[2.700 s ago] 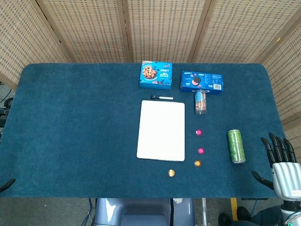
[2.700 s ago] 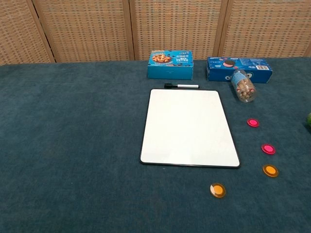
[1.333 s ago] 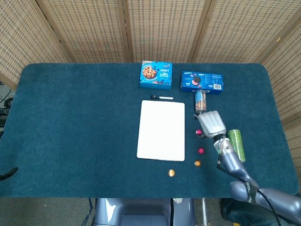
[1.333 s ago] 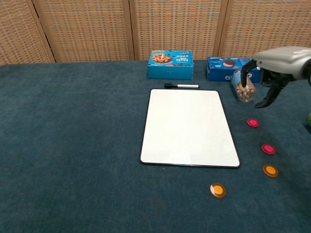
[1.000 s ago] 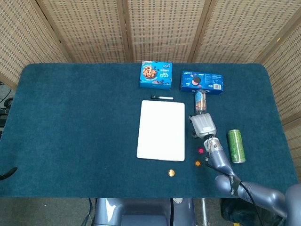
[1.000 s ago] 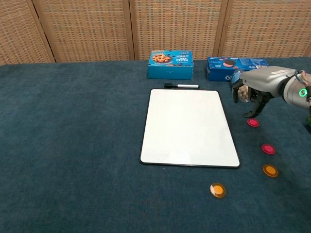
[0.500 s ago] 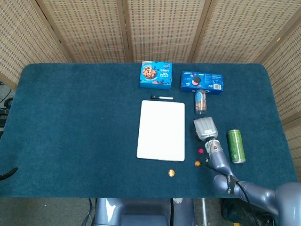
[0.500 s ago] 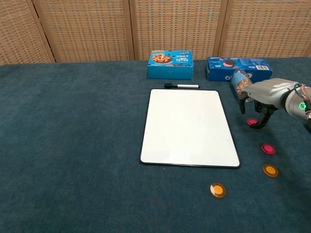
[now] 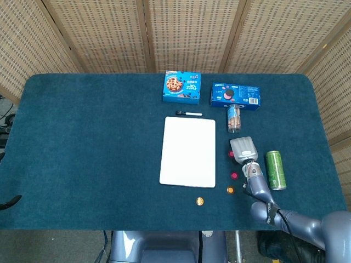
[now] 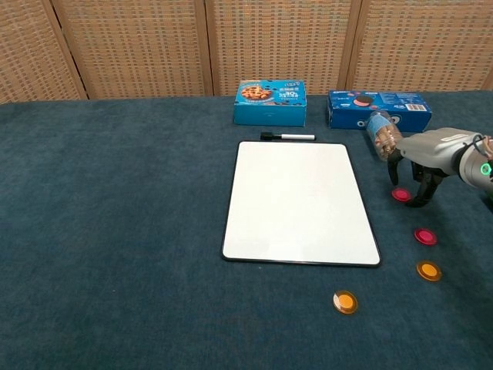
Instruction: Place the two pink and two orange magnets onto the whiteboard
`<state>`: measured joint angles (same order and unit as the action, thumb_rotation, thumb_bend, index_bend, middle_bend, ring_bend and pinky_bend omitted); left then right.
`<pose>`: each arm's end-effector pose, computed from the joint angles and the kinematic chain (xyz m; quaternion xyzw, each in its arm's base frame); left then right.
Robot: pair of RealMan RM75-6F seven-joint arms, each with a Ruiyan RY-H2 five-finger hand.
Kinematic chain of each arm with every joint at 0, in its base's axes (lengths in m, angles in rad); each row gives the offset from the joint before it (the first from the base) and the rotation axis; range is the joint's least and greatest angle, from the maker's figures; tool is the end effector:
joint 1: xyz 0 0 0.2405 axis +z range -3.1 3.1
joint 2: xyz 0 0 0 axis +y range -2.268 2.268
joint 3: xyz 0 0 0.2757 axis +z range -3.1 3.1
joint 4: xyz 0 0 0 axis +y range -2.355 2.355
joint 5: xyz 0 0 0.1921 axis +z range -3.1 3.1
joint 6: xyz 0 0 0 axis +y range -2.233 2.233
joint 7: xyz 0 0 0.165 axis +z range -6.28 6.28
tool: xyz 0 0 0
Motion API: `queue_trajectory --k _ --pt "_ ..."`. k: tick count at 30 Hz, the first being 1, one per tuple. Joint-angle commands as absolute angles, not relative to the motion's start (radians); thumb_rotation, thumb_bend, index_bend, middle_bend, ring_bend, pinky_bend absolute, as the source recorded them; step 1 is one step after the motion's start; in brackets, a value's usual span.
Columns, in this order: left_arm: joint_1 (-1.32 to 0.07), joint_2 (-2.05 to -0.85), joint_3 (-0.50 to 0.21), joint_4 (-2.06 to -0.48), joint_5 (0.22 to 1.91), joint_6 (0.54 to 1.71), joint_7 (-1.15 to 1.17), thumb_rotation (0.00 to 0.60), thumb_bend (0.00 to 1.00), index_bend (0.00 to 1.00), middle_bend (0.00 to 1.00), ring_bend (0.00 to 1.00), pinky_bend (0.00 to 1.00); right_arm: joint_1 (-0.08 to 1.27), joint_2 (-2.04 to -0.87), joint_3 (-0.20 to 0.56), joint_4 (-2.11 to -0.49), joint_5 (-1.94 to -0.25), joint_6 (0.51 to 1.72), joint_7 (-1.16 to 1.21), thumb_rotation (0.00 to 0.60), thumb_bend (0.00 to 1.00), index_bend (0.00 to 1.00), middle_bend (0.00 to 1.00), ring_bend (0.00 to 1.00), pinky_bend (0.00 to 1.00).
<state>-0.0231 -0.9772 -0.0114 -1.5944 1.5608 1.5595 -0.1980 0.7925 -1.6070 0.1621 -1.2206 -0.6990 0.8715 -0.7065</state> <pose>-0.3296 0.1748 0.2339 -0.5852 -0.3935 -0.4044 0.5824 -0.2376 -0.4120 -0.0070 0.7321 -0.3706 0.1789 0.5429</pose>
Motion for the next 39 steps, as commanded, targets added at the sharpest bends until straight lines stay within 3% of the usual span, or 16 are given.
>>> queue_trajectory --k 1,16,27,34,39 --pt "-0.023 -0.977 -0.012 -1.594 1.560 1.559 -0.198 0.600 0.00 0.00 0.00 0.00 0.00 0.795 -1.609 0.160 -1.217 -0.695 0.869 -0.706 0.600 0.31 0.40 0.96 0.97 1.00" --pt "-0.025 -0.977 -0.010 -1.595 1.559 1.554 -0.197 0.600 0.00 0.00 0.00 0.00 0.00 0.801 -1.620 0.148 -1.185 -0.674 0.857 -0.693 0.600 0.35 0.51 0.96 0.97 1.00" --pt "-0.024 -0.977 -0.010 -1.596 1.560 1.555 -0.196 0.600 0.00 0.00 0.00 0.00 0.00 0.801 -1.607 0.153 -1.209 -0.682 0.864 -0.672 0.600 0.36 0.52 0.96 0.97 1.00" --pt "-0.028 -0.973 -0.011 -1.594 1.559 1.549 -0.214 0.600 0.00 0.00 0.00 0.00 0.00 0.857 -1.558 0.235 -1.400 -0.646 0.918 -0.695 0.600 0.36 0.52 0.96 0.97 1.00" --pt "-0.032 -0.973 -0.006 -1.590 1.575 1.549 -0.213 0.600 0.00 0.00 0.00 0.00 0.00 0.952 -1.606 0.281 -1.448 -0.553 0.965 -0.798 0.600 0.36 0.52 0.96 0.97 1.00"
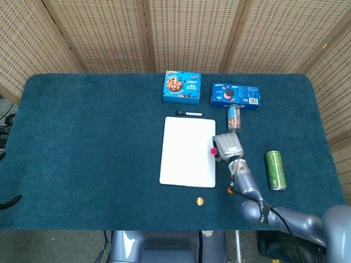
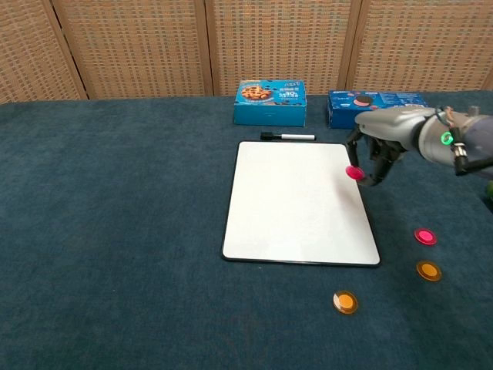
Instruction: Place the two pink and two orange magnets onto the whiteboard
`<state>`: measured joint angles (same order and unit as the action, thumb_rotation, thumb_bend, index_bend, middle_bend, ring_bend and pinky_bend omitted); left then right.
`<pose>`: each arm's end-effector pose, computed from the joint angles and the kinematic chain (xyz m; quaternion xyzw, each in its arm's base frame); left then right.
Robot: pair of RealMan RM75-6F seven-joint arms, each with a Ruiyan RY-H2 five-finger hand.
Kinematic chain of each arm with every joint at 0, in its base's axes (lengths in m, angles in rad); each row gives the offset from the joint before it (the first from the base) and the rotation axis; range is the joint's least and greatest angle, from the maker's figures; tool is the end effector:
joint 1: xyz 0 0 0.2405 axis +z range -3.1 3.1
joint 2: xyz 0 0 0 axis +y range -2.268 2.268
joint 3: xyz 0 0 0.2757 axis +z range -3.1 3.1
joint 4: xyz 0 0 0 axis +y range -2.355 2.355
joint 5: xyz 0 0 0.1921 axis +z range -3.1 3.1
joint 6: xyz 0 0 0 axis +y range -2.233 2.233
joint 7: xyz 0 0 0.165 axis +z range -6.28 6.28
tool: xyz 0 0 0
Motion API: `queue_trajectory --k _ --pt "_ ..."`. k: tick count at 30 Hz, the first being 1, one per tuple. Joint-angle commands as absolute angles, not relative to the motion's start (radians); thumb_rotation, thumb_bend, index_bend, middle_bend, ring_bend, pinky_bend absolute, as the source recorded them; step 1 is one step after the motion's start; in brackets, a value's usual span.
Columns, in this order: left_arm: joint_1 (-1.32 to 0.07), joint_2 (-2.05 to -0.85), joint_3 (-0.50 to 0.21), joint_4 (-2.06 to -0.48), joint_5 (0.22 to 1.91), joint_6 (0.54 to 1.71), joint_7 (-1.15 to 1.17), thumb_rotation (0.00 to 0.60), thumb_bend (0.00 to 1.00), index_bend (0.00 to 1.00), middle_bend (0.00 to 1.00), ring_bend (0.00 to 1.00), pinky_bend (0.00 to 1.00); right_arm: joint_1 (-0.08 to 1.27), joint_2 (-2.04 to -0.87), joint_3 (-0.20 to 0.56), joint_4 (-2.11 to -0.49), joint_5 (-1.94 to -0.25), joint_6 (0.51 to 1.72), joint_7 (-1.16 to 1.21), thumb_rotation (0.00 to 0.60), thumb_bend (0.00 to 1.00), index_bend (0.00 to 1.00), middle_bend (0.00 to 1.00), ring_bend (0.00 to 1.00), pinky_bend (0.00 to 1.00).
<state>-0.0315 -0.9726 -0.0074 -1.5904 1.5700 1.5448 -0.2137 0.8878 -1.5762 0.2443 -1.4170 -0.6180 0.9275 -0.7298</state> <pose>-0.3292 0.1768 0.2324 -0.5910 -0.3979 -0.4039 0.5738 -0.1600 -0.4181 -0.0064 0.7287 -0.3924 0.2543 0.5003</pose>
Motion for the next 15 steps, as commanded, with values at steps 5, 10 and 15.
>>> queue_trajectory --k 5,10,15 --pt "-0.028 -0.970 -0.005 -1.587 1.583 1.560 -0.224 0.600 0.00 0.00 0.00 0.00 0.00 1.056 -1.700 0.322 -1.422 -0.439 1.020 -0.903 0.600 0.36 0.52 0.96 0.97 1.00" --pt "-0.031 -0.959 -0.002 -1.582 1.584 1.554 -0.261 0.600 0.00 0.00 0.00 0.00 0.00 1.132 -1.791 0.335 -1.361 -0.374 1.058 -0.981 0.600 0.36 0.51 0.96 0.97 1.00" --pt "-0.035 -0.951 0.000 -1.578 1.584 1.545 -0.285 0.600 0.00 0.00 0.00 0.00 0.00 1.160 -1.832 0.335 -1.340 -0.359 1.084 -1.009 0.600 0.20 0.22 0.96 0.97 1.00"
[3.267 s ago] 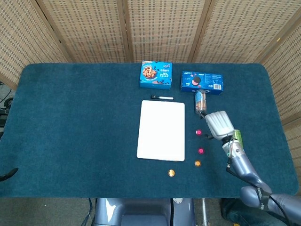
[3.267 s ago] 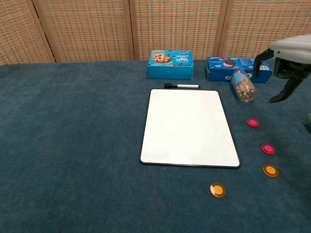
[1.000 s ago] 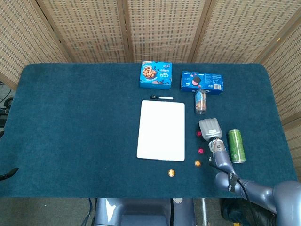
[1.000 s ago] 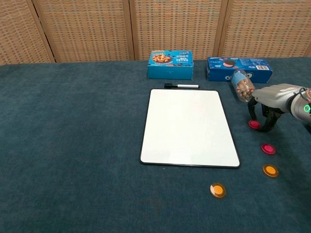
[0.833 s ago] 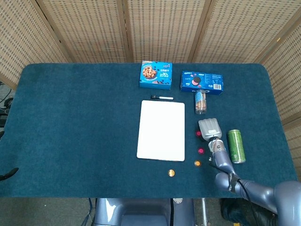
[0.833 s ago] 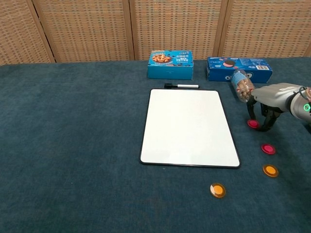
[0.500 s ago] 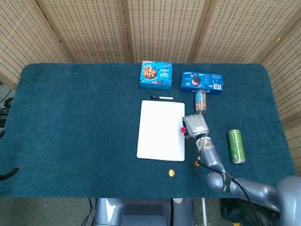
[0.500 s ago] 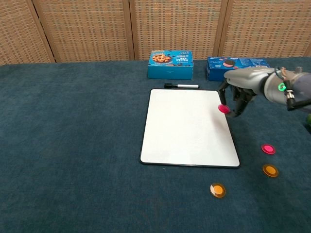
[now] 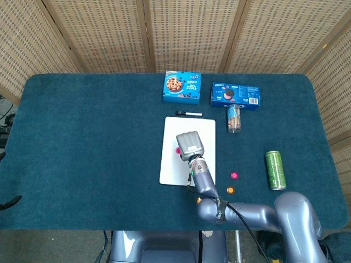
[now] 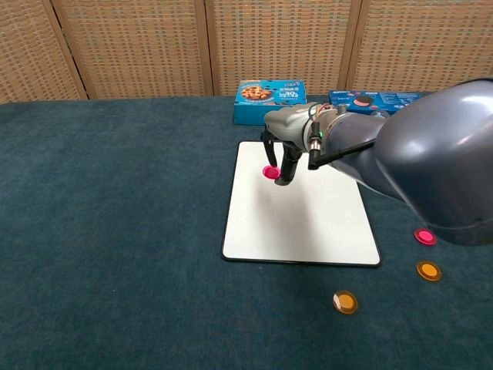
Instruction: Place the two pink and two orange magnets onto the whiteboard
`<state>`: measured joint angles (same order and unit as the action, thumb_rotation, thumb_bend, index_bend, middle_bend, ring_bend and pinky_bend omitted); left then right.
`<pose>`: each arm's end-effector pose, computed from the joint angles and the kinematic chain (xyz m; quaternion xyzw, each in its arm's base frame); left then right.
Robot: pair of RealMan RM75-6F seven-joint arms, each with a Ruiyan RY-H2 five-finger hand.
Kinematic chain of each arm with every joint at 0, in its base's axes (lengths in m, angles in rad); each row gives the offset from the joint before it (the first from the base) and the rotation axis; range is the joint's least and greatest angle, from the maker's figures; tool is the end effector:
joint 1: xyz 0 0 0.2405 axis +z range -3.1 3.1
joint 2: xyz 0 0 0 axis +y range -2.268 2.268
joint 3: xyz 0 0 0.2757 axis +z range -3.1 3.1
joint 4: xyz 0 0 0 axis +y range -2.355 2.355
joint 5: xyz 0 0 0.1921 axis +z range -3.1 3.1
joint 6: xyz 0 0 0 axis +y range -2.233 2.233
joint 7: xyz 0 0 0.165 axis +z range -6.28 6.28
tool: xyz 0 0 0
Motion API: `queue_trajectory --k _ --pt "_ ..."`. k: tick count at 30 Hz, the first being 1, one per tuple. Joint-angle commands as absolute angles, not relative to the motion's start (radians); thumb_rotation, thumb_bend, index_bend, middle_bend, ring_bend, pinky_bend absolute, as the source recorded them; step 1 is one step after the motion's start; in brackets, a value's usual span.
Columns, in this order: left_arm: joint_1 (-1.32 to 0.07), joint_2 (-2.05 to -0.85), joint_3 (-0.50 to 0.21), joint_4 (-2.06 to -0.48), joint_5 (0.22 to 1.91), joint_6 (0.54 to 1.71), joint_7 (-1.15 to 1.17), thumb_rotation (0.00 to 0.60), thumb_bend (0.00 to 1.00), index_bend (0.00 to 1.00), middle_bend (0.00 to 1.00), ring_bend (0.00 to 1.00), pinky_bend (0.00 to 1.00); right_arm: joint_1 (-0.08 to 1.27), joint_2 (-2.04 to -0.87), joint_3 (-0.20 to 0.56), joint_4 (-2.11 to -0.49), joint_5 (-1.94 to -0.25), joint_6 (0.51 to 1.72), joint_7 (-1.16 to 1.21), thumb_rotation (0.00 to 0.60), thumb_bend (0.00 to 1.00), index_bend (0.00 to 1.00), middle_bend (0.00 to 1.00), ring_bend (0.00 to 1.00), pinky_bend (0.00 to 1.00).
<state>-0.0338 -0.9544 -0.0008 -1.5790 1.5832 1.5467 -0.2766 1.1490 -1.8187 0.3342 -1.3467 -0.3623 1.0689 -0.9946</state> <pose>-0.3295 0.1763 0.2379 -0.5895 -0.4069 -0.4138 0.5618 -0.0507 -0.4193 -0.0729 0.7484 -0.3648 0.2486 0.4950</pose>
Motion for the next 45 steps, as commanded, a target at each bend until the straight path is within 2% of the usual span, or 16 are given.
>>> queue_trajectory --k 1,7,12,15,17,20,25,29,45 --pt "-0.035 -0.949 0.002 -1.577 1.586 1.544 -0.289 0.600 0.00 0.00 0.00 0.00 0.00 1.161 -1.833 0.333 -1.348 -0.367 1.099 -1.012 0.600 0.18 0.19 0.96 0.97 1.00" --pt "-0.037 -0.944 0.008 -1.573 1.596 1.542 -0.306 0.600 0.00 0.00 0.00 0.00 0.00 1.112 -1.744 0.296 -1.492 -0.426 1.175 -1.010 0.600 0.19 0.18 0.96 0.97 1.00" --pt "-0.035 -0.945 0.016 -1.574 1.612 1.548 -0.301 0.600 0.00 0.00 0.00 0.00 0.00 1.009 -1.604 0.205 -1.658 -0.533 1.231 -0.956 0.600 0.24 0.30 0.96 0.97 1.00" --pt "-0.034 -0.947 0.019 -1.575 1.618 1.551 -0.297 0.600 0.00 0.00 0.00 0.00 0.00 0.957 -1.546 0.153 -1.706 -0.576 1.245 -0.924 0.600 0.26 0.35 0.96 0.97 1.00" --pt "-0.033 -0.949 0.025 -1.576 1.629 1.555 -0.288 0.600 0.00 0.00 0.00 0.00 0.00 0.899 -1.491 0.091 -1.738 -0.620 1.255 -0.885 0.600 0.26 0.39 0.96 0.97 1.00" --pt "-0.031 -0.952 0.029 -1.578 1.641 1.564 -0.277 0.600 0.00 0.00 0.00 0.00 0.00 0.842 -1.449 0.032 -1.745 -0.669 1.248 -0.832 0.600 0.30 0.40 0.96 0.97 1.00" --pt "-0.027 -0.957 0.031 -1.579 1.648 1.574 -0.264 0.600 0.00 0.00 0.00 0.00 0.00 0.768 -1.425 -0.026 -1.710 -0.750 1.226 -0.735 0.600 0.36 0.41 0.96 0.97 1.00" --pt "-0.027 -0.961 0.033 -1.581 1.649 1.573 -0.250 0.600 0.00 0.00 0.00 0.00 0.00 0.728 -1.425 -0.053 -1.680 -0.809 1.206 -0.687 0.600 0.36 0.41 0.96 0.97 1.00" --pt "-0.029 -0.966 0.036 -1.586 1.648 1.570 -0.229 0.600 0.00 0.00 0.00 0.00 0.00 0.665 -1.482 -0.059 -1.580 -0.909 1.170 -0.647 0.600 0.36 0.41 0.96 0.97 1.00"
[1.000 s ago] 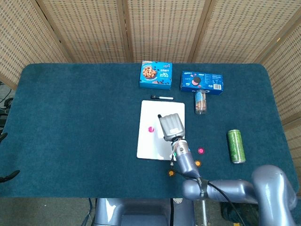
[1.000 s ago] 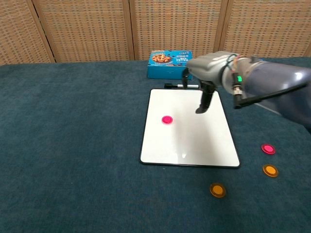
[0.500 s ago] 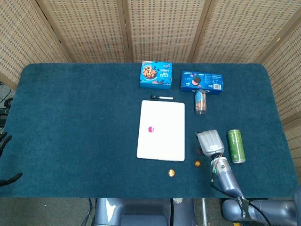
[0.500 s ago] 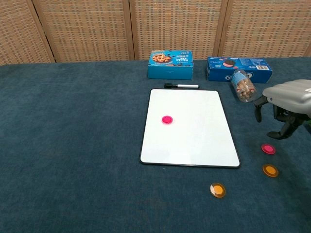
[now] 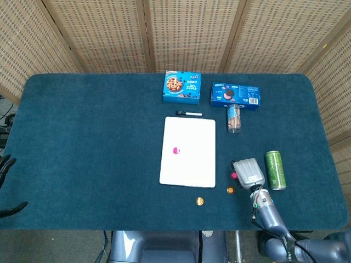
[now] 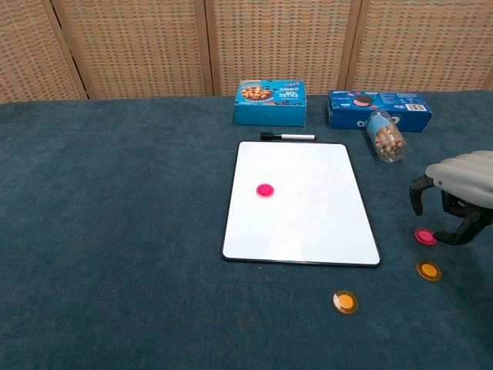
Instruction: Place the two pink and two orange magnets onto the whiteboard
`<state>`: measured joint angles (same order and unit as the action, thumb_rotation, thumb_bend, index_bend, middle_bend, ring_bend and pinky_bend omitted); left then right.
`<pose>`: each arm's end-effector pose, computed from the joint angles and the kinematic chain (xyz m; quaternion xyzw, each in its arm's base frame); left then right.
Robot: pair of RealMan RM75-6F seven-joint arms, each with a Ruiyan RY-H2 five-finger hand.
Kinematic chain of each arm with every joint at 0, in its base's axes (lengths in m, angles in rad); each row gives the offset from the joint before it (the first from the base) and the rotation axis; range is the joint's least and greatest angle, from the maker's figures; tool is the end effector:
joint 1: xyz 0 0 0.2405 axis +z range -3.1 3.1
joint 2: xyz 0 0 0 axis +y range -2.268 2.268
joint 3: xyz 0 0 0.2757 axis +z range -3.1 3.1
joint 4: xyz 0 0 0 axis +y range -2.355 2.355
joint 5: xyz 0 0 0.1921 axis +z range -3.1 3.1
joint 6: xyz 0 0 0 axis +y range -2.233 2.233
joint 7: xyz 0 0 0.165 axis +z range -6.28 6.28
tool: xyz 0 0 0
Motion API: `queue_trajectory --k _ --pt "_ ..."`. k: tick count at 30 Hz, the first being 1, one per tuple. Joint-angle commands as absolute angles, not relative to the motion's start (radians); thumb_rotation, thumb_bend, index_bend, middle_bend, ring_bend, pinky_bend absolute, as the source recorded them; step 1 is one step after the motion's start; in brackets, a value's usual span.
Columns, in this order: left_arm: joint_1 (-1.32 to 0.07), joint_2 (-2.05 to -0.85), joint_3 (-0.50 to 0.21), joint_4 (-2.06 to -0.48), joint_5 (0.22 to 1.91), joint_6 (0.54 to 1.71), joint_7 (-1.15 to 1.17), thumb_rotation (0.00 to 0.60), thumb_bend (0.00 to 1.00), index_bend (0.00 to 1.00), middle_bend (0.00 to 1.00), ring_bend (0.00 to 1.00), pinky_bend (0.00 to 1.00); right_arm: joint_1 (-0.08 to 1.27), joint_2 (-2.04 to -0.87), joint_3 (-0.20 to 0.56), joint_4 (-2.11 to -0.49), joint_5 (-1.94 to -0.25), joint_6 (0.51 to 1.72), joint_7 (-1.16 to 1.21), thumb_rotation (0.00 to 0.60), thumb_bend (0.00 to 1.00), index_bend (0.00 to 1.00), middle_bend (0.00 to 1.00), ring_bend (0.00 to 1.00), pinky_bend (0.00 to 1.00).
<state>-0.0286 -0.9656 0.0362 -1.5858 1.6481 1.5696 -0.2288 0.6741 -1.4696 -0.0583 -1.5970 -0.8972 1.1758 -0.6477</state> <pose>-0.3218 0.1667 0.2257 -0.6167 -0.3956 -0.4075 0.5451 -0.2390 -0.3238 0.0141 0.7550 -0.3476 0.2108 0.5145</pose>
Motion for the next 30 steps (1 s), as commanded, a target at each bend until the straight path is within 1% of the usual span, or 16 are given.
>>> queue_trajectory --k 1,17,30 --pt "-0.028 -0.966 0.036 -1.586 1.648 1.570 -0.229 0.600 0.00 0.00 0.00 0.00 0.00 0.661 -1.487 -0.059 -1.571 -0.914 1.169 -0.647 0.600 0.36 0.41 0.96 0.97 1.00" --pt "-0.031 -0.966 0.039 -1.588 1.646 1.566 -0.225 0.600 0.00 0.00 0.00 0.00 0.00 0.624 -1.531 -0.039 -1.499 -0.947 1.128 -0.651 0.600 0.36 0.41 0.96 0.97 1.00" --pt "-0.032 -0.967 0.039 -1.589 1.647 1.567 -0.222 0.600 0.00 0.00 0.00 0.00 0.00 0.607 -1.543 -0.012 -1.475 -0.962 1.103 -0.658 0.600 0.36 0.41 0.96 0.97 1.00"
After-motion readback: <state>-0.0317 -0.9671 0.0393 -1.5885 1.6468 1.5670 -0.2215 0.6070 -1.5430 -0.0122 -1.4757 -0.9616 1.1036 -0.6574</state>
